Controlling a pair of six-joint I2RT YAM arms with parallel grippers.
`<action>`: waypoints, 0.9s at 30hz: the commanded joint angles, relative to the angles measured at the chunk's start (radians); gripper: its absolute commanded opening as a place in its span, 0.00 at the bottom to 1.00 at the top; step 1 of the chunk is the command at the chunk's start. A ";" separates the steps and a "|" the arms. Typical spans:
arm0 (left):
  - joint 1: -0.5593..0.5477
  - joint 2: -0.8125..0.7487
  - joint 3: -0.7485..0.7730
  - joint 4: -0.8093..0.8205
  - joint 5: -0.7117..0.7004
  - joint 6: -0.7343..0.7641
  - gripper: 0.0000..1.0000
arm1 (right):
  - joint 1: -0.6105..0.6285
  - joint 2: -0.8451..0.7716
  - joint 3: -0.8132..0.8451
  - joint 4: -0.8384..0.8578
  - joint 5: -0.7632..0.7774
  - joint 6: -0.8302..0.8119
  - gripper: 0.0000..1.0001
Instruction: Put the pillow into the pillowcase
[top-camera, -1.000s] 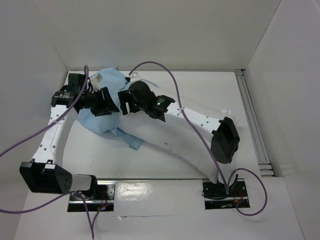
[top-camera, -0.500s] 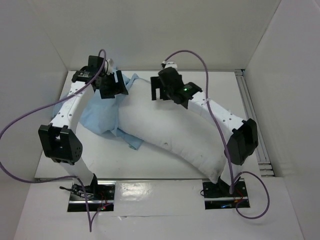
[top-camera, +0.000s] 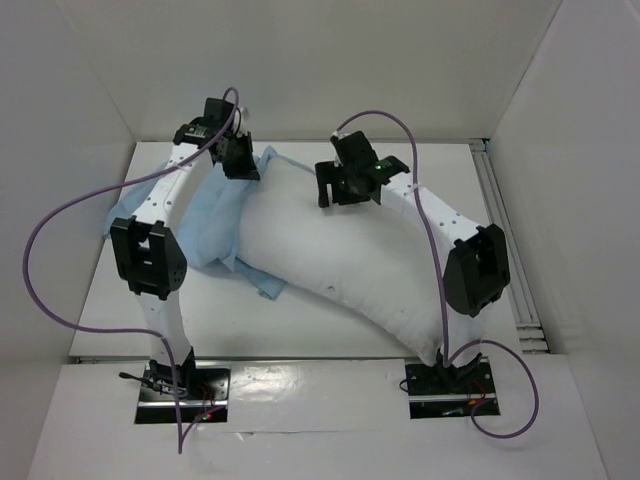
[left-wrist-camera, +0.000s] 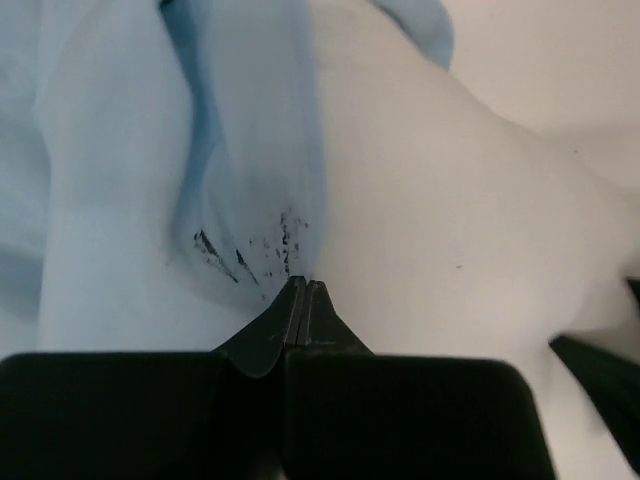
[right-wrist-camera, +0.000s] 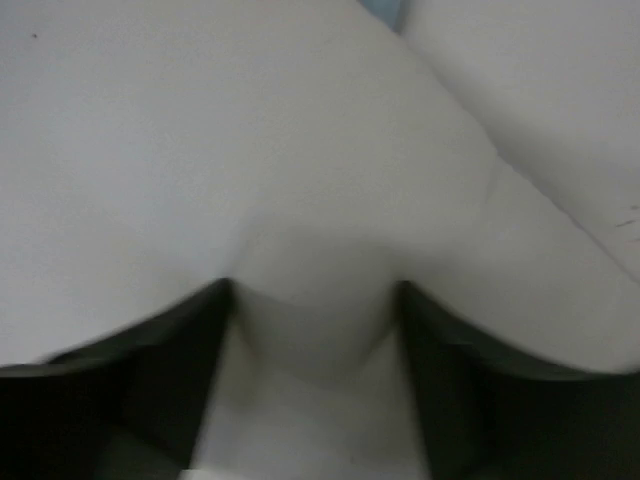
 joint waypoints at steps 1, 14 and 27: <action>-0.019 0.019 0.096 0.002 0.098 0.025 0.00 | 0.002 0.058 -0.031 0.038 -0.211 -0.033 0.49; -0.208 0.096 0.441 -0.041 0.314 -0.008 0.00 | 0.032 -0.052 0.259 0.082 -0.060 0.024 0.00; -0.208 0.050 0.182 -0.051 0.185 0.022 0.13 | 0.135 -0.428 -0.379 0.349 0.103 0.199 0.00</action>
